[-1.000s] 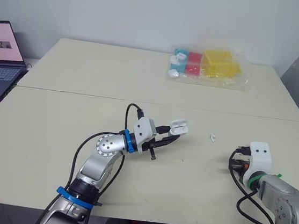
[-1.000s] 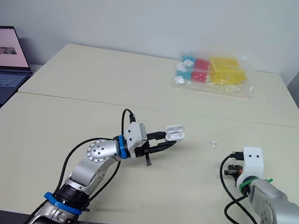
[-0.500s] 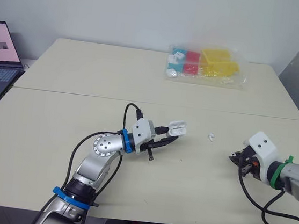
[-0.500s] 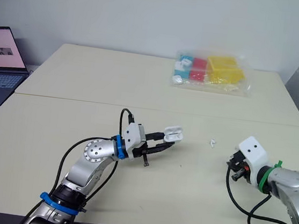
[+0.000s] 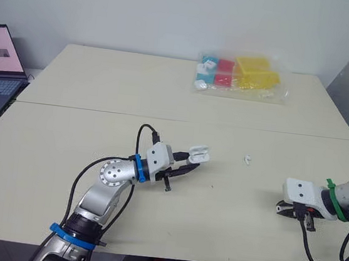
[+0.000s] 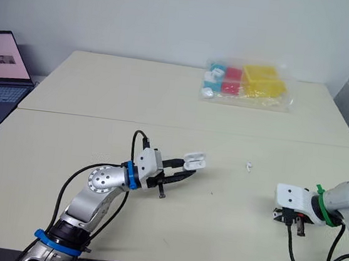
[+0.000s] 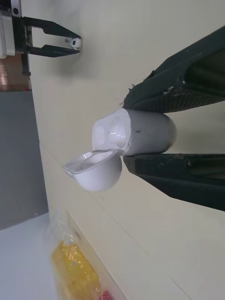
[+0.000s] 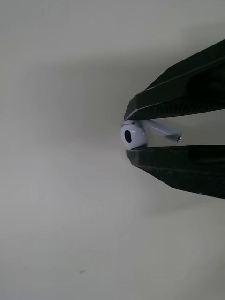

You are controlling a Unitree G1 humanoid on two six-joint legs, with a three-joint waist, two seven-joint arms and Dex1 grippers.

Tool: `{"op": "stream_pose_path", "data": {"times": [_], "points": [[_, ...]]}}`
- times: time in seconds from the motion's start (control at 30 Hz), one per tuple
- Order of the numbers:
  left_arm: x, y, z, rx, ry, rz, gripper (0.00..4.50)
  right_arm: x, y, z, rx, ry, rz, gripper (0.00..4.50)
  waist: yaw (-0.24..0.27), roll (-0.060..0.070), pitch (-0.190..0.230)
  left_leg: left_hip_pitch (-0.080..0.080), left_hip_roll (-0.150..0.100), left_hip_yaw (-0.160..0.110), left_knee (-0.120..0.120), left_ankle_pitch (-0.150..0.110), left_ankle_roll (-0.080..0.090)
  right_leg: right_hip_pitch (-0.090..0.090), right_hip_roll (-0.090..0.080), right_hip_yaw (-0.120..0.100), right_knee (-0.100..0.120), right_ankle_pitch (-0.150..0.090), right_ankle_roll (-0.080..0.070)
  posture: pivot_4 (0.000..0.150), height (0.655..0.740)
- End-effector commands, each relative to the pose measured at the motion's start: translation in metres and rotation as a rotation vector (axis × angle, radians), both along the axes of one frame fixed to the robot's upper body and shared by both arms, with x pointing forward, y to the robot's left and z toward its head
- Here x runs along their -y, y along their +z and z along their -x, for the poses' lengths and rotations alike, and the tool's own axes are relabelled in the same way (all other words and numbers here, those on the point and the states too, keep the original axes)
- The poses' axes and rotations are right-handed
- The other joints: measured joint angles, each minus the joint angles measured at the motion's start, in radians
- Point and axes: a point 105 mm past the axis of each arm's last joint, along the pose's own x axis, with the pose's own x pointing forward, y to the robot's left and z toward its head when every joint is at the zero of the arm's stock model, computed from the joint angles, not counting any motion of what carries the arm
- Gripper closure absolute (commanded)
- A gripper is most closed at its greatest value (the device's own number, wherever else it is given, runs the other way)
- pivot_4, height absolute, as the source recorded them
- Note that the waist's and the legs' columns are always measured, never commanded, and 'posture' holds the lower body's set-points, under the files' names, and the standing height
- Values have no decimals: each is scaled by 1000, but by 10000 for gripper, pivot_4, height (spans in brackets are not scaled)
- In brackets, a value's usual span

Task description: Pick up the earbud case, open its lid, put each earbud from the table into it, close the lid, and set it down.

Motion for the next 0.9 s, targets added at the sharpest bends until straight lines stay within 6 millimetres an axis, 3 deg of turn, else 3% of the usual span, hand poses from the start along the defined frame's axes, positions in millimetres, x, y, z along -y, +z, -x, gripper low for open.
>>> {"op": "stream_pose_path", "data": {"times": [0.03,0.2,0.47,0.6,0.8,0.9], "points": [[1,13,3,49,-2,20,36987,8,-3,-6,20,43,68,40885,1,0,0,0,0,0,0,0,0,0,0,0,0,0,0,1500,7400],[0,13,3,49,4,19,36987,8,-4,-11,27,20,46,40885,2,0,0,6,0,-1,1,0,0,7,-1,0,0,0,0,1500,7400],[1,13,4,45,5,18,36987,8,2,-10,35,84,53,12721,3,0,0,8,0,-1,0,0,0,9,-2,0,-1,0,0,1500,7400],[2,12,3,44,7,20,36987,3,17,-12,30,31,5,0,5,0,0,7,0,-2,-1,0,0,9,-2,0,-1,0,0,1500,7400],[4,11,3,39,10,27,36987,-6,32,-2,-24,-38,-47,0,5,1,1,7,0,-3,0,0,0,8,-2,0,-1,0,0,1500,7400],[8,9,4,37,9,30,36987,1,27,-8,16,-174,41,0,5,1,1,7,0,-3,0,0,0,8,-2,0,-1,0,0,1500,7400]]}}
